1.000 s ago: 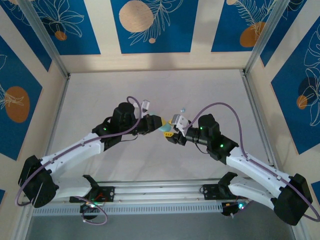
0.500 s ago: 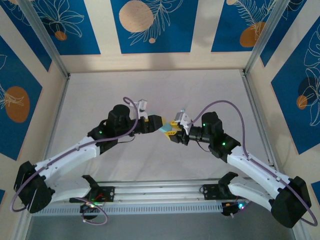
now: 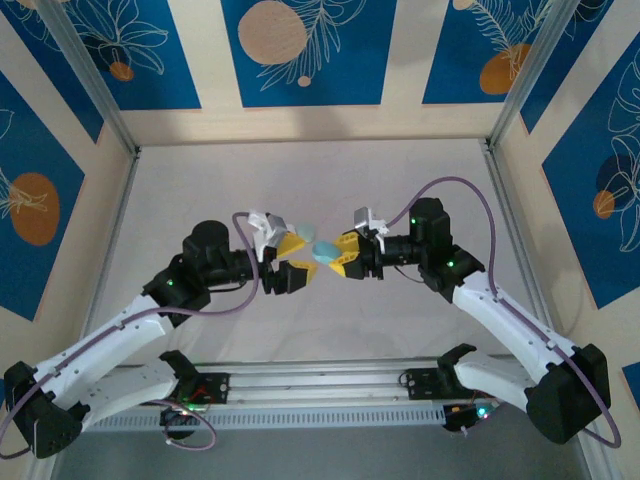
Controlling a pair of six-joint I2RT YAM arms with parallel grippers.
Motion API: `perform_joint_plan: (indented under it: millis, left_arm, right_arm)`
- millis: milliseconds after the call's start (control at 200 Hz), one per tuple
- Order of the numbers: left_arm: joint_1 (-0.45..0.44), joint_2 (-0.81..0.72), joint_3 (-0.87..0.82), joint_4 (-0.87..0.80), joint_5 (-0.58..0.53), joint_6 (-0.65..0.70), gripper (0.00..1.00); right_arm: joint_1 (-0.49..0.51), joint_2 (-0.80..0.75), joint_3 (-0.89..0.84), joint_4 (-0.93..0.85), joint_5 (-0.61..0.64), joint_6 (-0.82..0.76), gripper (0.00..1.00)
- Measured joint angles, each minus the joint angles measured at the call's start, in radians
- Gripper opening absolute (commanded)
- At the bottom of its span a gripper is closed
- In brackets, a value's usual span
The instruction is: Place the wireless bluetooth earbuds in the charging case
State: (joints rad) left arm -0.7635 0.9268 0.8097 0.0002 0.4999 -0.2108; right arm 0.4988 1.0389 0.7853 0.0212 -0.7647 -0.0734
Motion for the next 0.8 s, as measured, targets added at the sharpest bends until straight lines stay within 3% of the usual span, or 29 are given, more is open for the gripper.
perform_joint_plan:
  millis: [260, 800]
  left_arm:
    - [0.0, 0.048, -0.005, 0.032, 0.076, 0.064, 0.6]
    - [0.004, 0.118, -0.005, 0.095, 0.137, 0.054, 0.4]
  right_arm:
    - [0.01, 0.018, 0.038, -0.031, -0.033, -0.015, 0.28]
    - [0.026, 0.019, 0.038, -0.069, -0.034, -0.061, 0.28]
